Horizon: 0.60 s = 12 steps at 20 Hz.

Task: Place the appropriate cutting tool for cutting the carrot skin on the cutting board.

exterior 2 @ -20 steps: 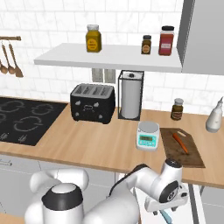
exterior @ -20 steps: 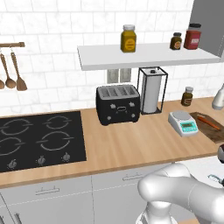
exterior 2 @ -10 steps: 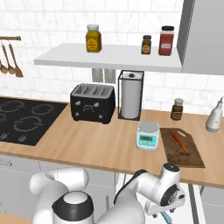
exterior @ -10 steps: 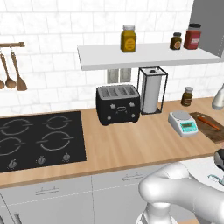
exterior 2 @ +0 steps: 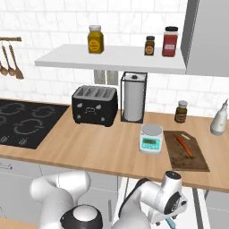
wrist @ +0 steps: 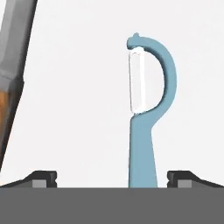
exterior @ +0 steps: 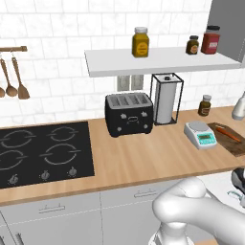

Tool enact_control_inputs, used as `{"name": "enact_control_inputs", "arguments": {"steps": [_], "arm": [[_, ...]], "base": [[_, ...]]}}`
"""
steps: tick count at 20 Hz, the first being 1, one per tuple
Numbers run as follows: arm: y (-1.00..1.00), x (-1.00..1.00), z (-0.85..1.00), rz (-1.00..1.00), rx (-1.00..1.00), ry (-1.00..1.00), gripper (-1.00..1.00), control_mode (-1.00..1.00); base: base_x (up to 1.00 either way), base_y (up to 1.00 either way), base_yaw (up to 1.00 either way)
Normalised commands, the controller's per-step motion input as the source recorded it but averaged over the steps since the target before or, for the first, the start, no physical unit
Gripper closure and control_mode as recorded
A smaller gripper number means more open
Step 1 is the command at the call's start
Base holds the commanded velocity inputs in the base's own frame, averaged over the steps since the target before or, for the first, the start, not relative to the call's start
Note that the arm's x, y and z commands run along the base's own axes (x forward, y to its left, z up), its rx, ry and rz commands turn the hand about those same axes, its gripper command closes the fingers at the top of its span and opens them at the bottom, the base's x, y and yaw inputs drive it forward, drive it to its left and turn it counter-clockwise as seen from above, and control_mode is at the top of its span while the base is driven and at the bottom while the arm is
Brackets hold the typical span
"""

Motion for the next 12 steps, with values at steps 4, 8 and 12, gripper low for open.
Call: {"name": "enact_control_inputs", "arguments": {"steps": [4, 8, 12], "arm": [[-0.06, 0.08, -0.15, 0.06, 0.00, 0.00, -1.00, -1.00], [-0.07, 0.05, -0.19, 0.07, 0.00, 0.00, -1.00, -1.00], [-0.03, 0.01, -0.26, 0.07, 0.00, 0.00, -1.00, -1.00]], "base": [[0.00, 0.00, 0.00], [0.00, 0.00, 0.00], [0.00, 0.00, 0.00]]}}
